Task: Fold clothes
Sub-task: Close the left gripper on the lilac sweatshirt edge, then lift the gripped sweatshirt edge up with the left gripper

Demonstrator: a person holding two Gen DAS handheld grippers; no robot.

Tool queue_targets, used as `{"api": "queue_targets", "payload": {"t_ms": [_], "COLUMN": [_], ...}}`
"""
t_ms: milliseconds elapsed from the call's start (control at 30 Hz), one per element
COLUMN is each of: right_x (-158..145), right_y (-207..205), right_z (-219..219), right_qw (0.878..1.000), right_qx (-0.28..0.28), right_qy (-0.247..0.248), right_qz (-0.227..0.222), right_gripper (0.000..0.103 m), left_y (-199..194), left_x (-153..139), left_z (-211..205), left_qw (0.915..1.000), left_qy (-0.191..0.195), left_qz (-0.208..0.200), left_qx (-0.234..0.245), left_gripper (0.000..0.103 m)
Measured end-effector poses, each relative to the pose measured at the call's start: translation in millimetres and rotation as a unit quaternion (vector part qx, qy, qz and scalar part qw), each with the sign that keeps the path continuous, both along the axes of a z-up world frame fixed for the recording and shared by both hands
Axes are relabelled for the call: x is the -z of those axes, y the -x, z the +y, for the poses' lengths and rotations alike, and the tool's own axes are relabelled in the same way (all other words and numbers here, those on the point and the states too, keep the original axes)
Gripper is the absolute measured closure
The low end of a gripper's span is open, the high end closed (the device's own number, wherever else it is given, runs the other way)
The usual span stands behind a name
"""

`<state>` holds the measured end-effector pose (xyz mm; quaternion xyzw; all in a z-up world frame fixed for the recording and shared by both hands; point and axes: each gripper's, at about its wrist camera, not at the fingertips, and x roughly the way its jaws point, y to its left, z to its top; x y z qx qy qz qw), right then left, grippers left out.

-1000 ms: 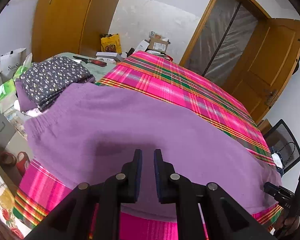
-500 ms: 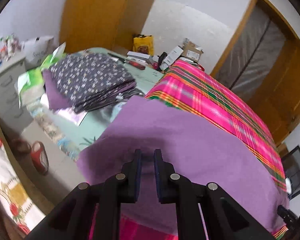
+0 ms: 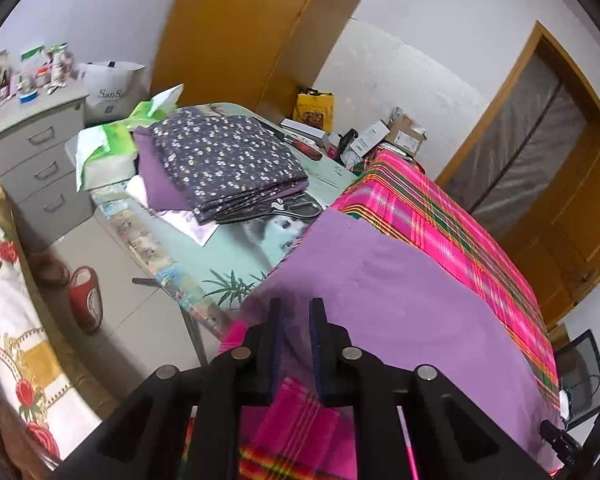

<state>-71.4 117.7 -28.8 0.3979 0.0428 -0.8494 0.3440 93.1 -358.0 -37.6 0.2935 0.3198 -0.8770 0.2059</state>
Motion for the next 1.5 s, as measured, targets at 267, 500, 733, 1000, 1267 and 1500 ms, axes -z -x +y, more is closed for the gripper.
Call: {"api": "queue_targets", "payload": {"t_ms": [267,500,733,1000,1267,1500], "right_x": [-2,-3,-6,-6,-5,-5], "right_y": [-2,-4,-8,-10,-11,-13], "right_z": [-3,-4,-7,-10,-14,-19], "right_qw": [1.0,1.0,1.0,1.0,1.0,1.0], "right_qx": [-0.008,-0.01,-0.018,-0.021,-0.023,-0.026], "right_qy": [0.002,0.006,0.006,0.004,0.0,-0.004], "right_qz": [0.003,0.005,0.01,0.012,0.01,0.011], "right_gripper": [0.074,0.074,0.074,0.074,0.074,0.074], "left_y": [-23,-21,-14,-3,0,-7], "left_x": [18,32,46,54,60,62], "left_z": [-22,-26,-23,-28,-34,-39], "left_qw": [0.9927,0.9856,0.9842,0.9812,0.9745,0.9634], "left_qy": [-0.1,-0.147,-0.161,-0.177,-0.2,-0.228], "left_qz": [0.054,0.075,0.068,0.072,0.097,0.136], "left_qx": [-0.041,-0.038,-0.027,-0.028,-0.03,-0.036], "left_gripper": [0.069,0.066,0.065,0.064,0.063,0.061]}}
